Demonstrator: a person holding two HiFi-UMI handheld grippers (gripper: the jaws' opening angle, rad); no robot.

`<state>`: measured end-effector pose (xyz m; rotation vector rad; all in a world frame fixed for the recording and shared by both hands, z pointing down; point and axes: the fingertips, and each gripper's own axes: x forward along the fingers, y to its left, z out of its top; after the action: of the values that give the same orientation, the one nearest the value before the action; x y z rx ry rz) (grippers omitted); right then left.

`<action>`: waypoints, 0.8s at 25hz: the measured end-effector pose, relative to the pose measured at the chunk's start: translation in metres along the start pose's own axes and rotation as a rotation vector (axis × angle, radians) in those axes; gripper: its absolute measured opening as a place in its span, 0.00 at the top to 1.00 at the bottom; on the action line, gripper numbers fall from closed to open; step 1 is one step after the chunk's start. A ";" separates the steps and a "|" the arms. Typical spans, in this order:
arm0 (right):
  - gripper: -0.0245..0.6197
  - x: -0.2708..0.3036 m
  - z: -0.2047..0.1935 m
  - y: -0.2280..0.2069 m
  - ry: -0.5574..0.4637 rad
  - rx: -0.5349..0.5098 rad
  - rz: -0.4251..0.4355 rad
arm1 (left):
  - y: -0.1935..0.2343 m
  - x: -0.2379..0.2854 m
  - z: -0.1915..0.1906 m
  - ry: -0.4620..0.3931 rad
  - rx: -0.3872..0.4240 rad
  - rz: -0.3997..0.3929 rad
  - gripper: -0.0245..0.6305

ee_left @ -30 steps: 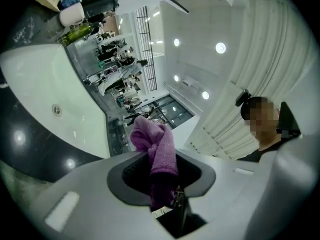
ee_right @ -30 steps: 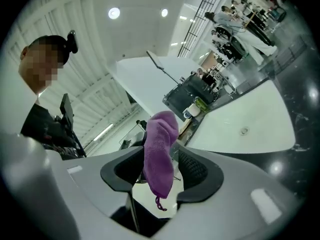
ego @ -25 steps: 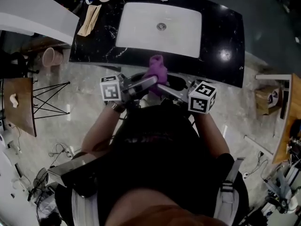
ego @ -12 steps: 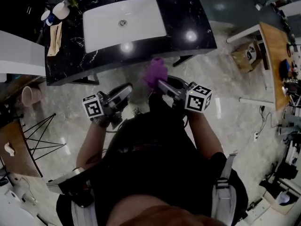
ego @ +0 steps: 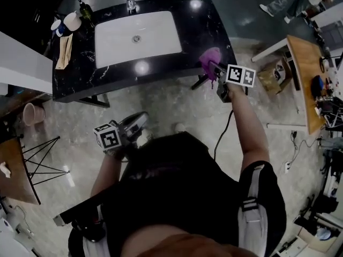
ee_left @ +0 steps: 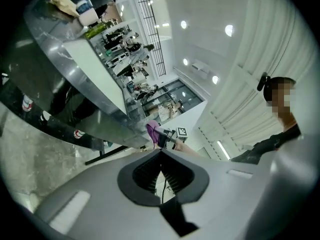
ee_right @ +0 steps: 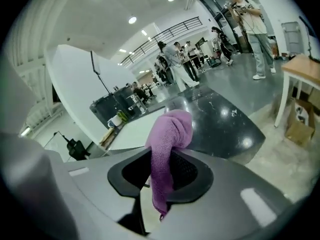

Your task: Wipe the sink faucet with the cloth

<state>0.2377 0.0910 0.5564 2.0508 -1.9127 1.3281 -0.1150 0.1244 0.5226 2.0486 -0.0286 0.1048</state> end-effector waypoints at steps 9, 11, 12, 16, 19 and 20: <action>0.80 0.086 0.032 -0.073 0.265 -0.232 -0.267 | 0.006 -0.021 -0.012 -0.162 -0.063 0.170 0.96; 0.79 0.092 0.028 -0.077 0.270 -0.242 -0.279 | 0.008 -0.029 -0.015 -0.194 -0.075 0.191 0.96; 0.79 0.094 0.027 -0.078 0.262 -0.231 -0.273 | 0.008 -0.031 -0.016 -0.209 -0.083 0.194 0.96; 0.76 0.094 0.025 -0.077 0.236 -0.199 -0.226 | 0.009 -0.024 -0.021 -0.209 -0.095 0.191 0.96; 0.63 0.084 0.029 -0.075 0.196 -0.185 -0.192 | 0.003 -0.007 -0.019 -0.162 -0.065 0.176 0.96; 0.62 0.076 0.032 -0.072 0.172 -0.187 -0.176 | 0.001 -0.002 -0.018 -0.149 -0.052 0.167 0.96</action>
<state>0.3052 0.0301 0.6173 1.8978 -1.6731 1.1936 -0.1185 0.1397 0.5316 1.9958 -0.2929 0.0547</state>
